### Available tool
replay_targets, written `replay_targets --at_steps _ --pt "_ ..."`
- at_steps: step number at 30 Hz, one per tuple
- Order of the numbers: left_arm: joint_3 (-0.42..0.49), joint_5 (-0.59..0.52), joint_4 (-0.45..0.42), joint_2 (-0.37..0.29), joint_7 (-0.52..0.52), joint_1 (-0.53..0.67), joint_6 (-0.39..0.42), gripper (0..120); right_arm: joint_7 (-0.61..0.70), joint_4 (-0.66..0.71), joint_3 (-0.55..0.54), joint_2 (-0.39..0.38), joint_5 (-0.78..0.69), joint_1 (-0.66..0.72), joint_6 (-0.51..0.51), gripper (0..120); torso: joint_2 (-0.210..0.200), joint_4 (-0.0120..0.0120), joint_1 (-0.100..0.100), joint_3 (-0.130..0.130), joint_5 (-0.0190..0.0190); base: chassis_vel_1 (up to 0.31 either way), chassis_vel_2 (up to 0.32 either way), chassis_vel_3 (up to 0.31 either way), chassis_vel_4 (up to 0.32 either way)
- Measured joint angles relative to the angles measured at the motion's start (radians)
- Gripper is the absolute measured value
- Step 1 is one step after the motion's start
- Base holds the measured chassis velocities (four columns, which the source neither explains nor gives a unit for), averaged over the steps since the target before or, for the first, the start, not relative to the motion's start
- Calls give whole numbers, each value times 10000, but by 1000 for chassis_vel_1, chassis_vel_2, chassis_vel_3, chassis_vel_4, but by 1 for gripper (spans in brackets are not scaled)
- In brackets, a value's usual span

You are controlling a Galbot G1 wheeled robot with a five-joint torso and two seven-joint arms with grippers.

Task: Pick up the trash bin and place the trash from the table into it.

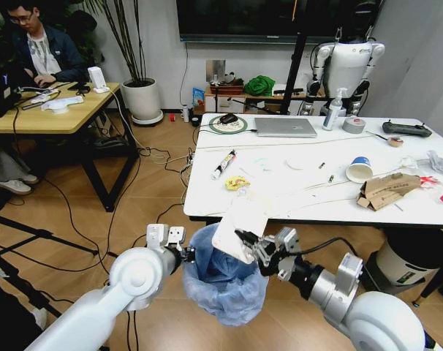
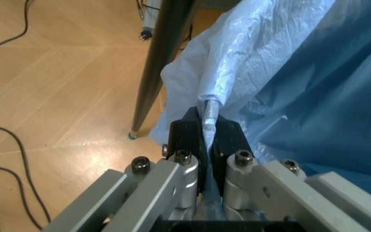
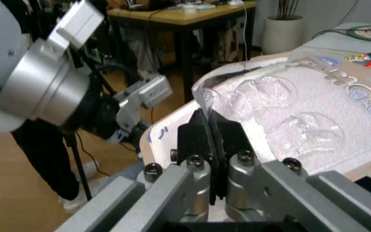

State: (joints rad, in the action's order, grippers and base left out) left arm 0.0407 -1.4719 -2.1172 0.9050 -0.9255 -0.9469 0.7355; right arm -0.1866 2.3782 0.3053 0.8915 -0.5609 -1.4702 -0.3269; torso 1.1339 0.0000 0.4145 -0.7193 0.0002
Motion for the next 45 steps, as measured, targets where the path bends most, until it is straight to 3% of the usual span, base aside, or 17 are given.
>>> replay_targets --at_steps 7,18,25,31,35,41,45 --pt "489 -21 62 148 -56 227 0 0 41 -428 -635 288 1749 -400 255 1 0 1 0 0 0 0 0 0 0" --pt "557 -17 44 247 -112 292 0 0 -28 -570 -820 355 2286 -648 495 39 1 1 0 0 -1 0 0 0 0" --pt "512 49 -419 -1 -119 -101 0 0 942 -408 -251 372 881 81 425 65 1 0 0 1 -2 0 0 0 0" --pt "6 691 -1133 -632 81 -1417 0 0 2992 -1343 -274 589 -1530 2714 -320 91 2 6 -1 1 -2 0 0 0 0" --pt "43 790 -1218 -607 83 -1542 0 0 3478 -2178 -730 852 -2183 3742 -537 98 1 3 0 1 -2 0 0 0 0" --pt "145 807 -1318 -516 74 -1544 0 0 4342 -3913 -1942 1370 -2704 5350 -685 100 1 0 1 -1 -4 0 0 0 0" --pt "93 806 -1398 -533 74 -1599 0 0 7048 -5657 -3278 2765 -4434 7555 -1101 100 1 3 1 0 -7 0 0 0 0"
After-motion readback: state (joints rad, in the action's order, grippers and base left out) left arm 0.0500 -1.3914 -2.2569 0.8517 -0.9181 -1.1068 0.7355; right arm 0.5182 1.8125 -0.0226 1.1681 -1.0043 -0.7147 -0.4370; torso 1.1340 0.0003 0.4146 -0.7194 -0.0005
